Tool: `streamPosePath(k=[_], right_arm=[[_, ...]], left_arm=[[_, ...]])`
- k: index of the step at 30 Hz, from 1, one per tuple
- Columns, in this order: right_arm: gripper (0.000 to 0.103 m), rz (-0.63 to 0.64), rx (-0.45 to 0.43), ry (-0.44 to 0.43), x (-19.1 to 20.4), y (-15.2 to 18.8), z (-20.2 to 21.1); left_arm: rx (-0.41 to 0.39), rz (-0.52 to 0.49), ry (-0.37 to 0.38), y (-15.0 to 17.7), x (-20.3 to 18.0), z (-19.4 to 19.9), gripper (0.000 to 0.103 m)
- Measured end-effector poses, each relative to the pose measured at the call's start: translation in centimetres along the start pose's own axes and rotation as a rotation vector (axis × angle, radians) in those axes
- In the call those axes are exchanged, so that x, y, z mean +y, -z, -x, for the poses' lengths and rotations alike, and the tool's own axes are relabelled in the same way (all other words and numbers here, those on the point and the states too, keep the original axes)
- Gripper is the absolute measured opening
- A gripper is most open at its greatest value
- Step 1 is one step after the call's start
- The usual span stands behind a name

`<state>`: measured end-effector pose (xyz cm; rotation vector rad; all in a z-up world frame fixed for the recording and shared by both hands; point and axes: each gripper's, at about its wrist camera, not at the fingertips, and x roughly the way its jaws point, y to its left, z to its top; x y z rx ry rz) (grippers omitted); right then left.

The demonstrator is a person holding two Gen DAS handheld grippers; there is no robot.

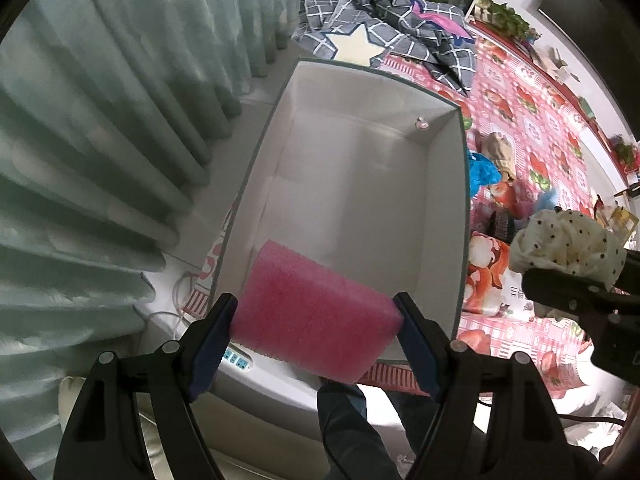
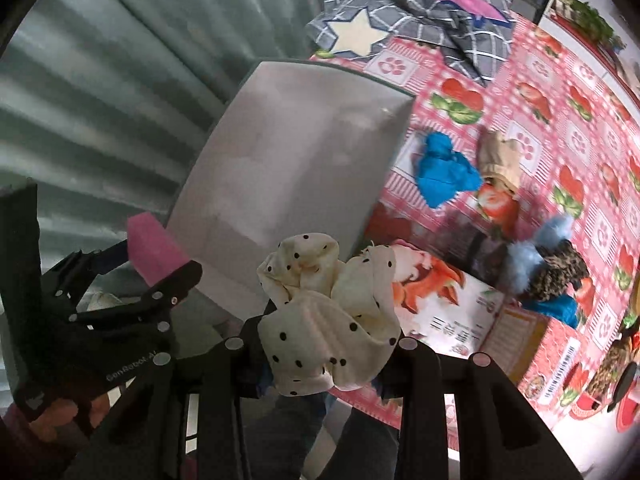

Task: Organize soft objects
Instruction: 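Carry the sponge and scrunchie in both tools over the white box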

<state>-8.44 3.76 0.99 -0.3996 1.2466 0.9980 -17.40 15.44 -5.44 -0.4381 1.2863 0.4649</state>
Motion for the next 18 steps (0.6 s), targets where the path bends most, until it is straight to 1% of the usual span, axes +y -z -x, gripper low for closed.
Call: streamPosePath(k=[7, 18], right_arm=[[0.037, 0.025, 0.014, -0.004, 1.3, -1.4, -1.1], [0.037, 0.036, 0.051, -0.022, 2.2, -2.9, -3.0]], left_arm=[[0.020, 0.017, -0.009, -0.1, 0.6, -0.8, 0.081], [0.049, 0.006, -0.028, -0.4, 0.5, -2.2, 0.081]])
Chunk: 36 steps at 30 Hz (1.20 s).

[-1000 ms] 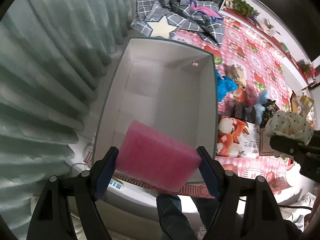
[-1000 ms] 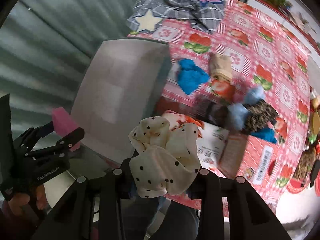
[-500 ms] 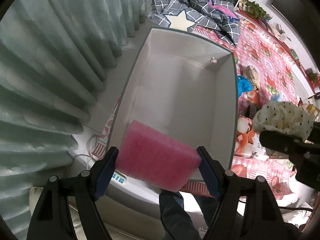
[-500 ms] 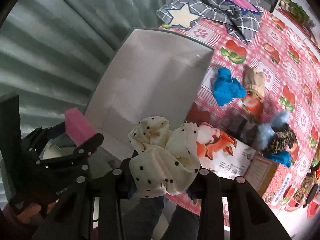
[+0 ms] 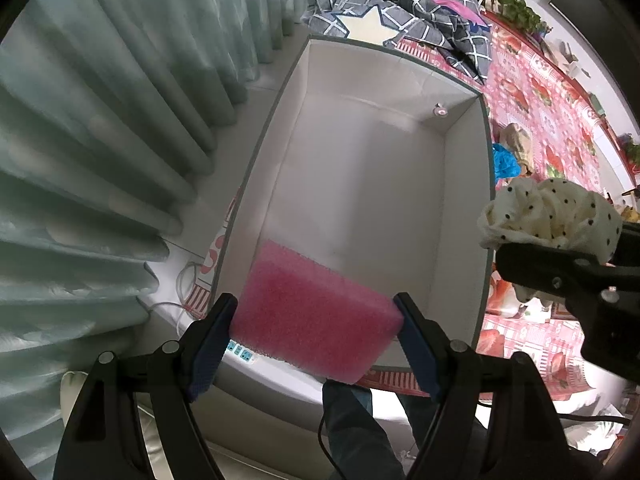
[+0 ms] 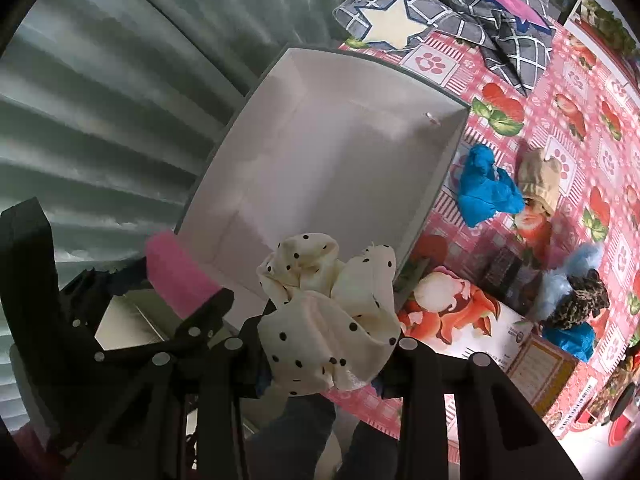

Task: Organize soft objects
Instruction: 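Carry the sponge and scrunchie in both tools over the white box, then open both tools to drop the sponge and scrunchie into the box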

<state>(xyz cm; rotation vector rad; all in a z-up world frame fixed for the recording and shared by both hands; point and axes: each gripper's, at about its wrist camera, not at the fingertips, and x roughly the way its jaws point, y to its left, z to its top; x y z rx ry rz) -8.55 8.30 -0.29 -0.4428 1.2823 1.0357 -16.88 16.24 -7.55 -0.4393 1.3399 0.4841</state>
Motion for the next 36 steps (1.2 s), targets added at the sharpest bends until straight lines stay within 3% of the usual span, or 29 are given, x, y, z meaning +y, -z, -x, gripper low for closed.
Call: streamPosePath(k=[24, 26, 31, 34, 36], right_arm=[[0.037, 0.030, 0.029, -0.011, 0.6, -1.0, -1.3], [0.052, 0.032, 0.030, -0.014, 0.6, -0.9, -1.3], [0.054, 0.043, 0.022, -0.013, 0.7, -0.8, -1.0], [0.083, 0.038, 0.000, -0.008, 0.6, -0.6, -0.5], [0.083, 0.029, -0.006, -0.006, 0.3, -0.6, -0.3]], left_arm=[[0.029, -0.017, 0.007, -0.5, -0.3, -1.2, 0.083], [0.029, -0.022, 0.010, -0.4, -0.5, -1.2, 0.084], [0.020, -0.006, 0.039, -0.3, -0.6, -0.9, 0.089], [0.012, 0.019, 0.041, -0.2, -0.4, -0.8, 0.092], [0.020, 0.038, 0.043, -0.3, -0.1, -0.9, 0.102]])
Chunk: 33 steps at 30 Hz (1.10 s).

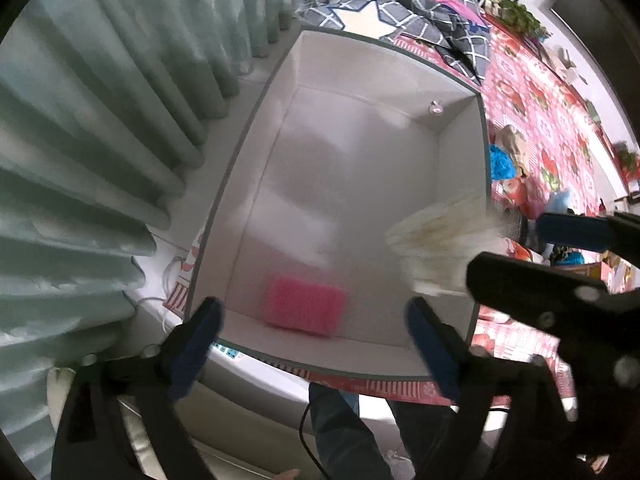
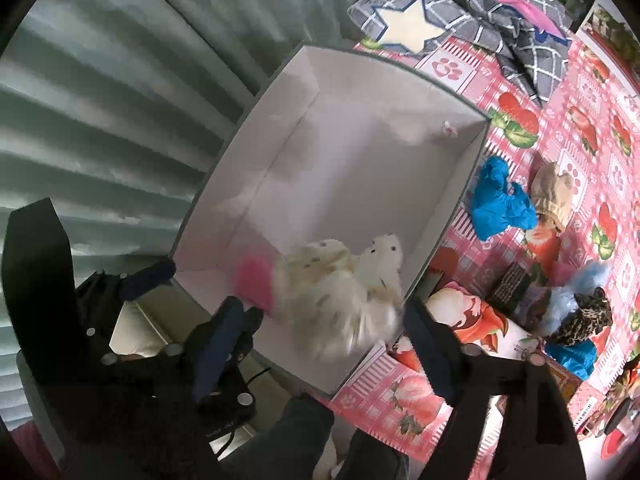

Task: Organize soft objects
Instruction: 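Open both tools to drop the sponge and scrunchie into the box, then move the left tool to the beige sock while the right tool reaches the blue cloth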

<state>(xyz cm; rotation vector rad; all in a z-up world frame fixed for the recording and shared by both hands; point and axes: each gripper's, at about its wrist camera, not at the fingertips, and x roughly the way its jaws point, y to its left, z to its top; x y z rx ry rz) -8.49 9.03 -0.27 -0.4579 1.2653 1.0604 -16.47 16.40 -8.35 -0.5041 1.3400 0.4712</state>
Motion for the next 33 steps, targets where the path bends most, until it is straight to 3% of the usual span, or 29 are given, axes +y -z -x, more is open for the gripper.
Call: streamPosePath(k=[5, 14, 25, 33], right_arm=[[0.083, -0.042, -0.004, -0.005, -1.0, 0.2, 0.5], [0.083, -0.111, -0.032, -0.024, -3.7, 1.2, 2.6], [0.083, -0.349, -0.142, -0.063, -13.3, 4.1, 8.9], [0.083, -0.578, -0.184, -0.033, -22.5, 9.2, 12.1]], left_arm=[[-0.012, 0.038, 0.006, -0.1, 0.3, 0.1, 0.103], [-0.030, -0.001, 0.058, -1.1, -1.0, 2.4, 0.103], [-0.074, -0.015, 0.122, -4.6, -2.7, 6.4, 0.103], [-0.051, -0.179, 0.118, -5.6, -9.8, 5.7, 0.103]])
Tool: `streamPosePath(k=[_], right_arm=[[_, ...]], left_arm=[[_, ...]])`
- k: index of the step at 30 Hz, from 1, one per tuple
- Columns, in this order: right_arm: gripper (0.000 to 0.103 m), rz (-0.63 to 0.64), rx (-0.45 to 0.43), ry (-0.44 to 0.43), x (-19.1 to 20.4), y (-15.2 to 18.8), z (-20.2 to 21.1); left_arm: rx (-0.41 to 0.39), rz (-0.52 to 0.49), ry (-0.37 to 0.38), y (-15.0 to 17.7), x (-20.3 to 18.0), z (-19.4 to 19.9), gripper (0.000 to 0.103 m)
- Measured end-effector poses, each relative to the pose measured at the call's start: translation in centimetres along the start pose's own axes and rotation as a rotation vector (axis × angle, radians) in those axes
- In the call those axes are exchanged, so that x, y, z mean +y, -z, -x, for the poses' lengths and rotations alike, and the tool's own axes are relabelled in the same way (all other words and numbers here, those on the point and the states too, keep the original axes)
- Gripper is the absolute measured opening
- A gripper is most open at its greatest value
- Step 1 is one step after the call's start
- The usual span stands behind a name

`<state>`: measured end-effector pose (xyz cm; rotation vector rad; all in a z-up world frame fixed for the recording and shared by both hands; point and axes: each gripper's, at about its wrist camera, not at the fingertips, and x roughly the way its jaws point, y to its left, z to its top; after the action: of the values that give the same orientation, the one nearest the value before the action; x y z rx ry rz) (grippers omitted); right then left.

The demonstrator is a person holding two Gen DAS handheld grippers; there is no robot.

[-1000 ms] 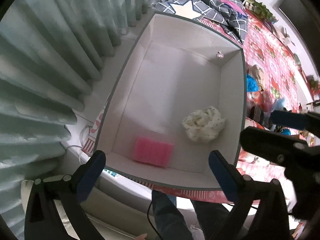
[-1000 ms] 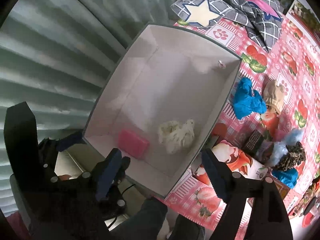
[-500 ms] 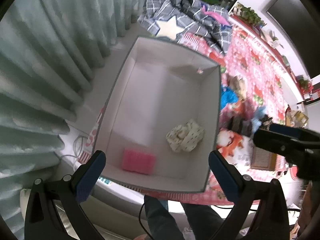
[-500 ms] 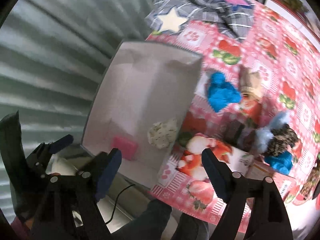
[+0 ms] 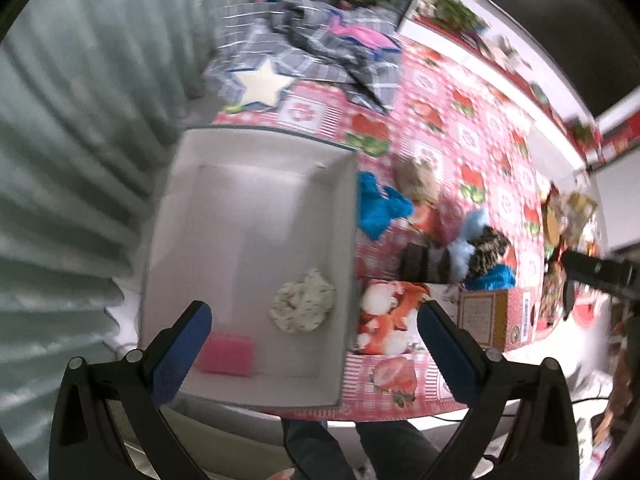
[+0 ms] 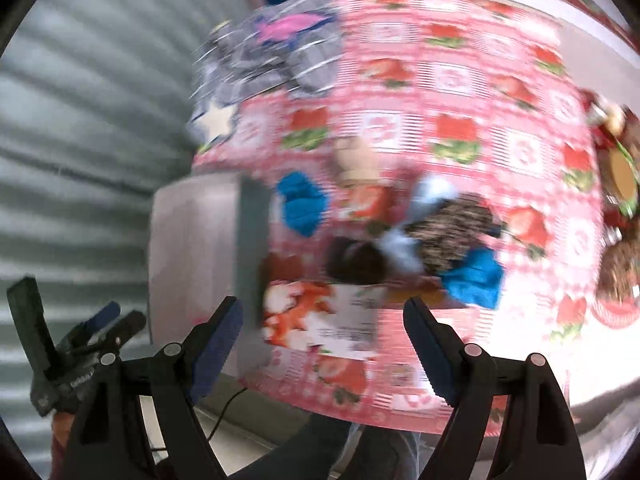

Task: Organize soft objects
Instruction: 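Move the left tool to the beige sock while the right tool reaches the blue cloth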

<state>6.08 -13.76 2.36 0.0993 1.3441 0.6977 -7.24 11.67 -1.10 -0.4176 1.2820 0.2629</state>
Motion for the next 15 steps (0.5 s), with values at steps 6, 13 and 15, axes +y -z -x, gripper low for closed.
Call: streamPosePath(k=[6, 13, 15], right_arm=[[0.083, -0.140, -0.018, 0.047, -7.4, -0.1, 0.9], [0.083, -0.257, 0.052, 0.077, -14.3, 0.1, -2.6], [0.083, -0.273, 0.092, 0.073, -15.6, -0.1, -4.5]], left_arm=[[0.036, -0.141, -0.012, -1.6, -5.8, -2.4, 0.103], [0.071, -0.199, -0.043, -4.8, -10.5, -5.7, 0.103], [0.090, -0.198, -0.055, -5.6, -11.4, -6.8, 0.103]])
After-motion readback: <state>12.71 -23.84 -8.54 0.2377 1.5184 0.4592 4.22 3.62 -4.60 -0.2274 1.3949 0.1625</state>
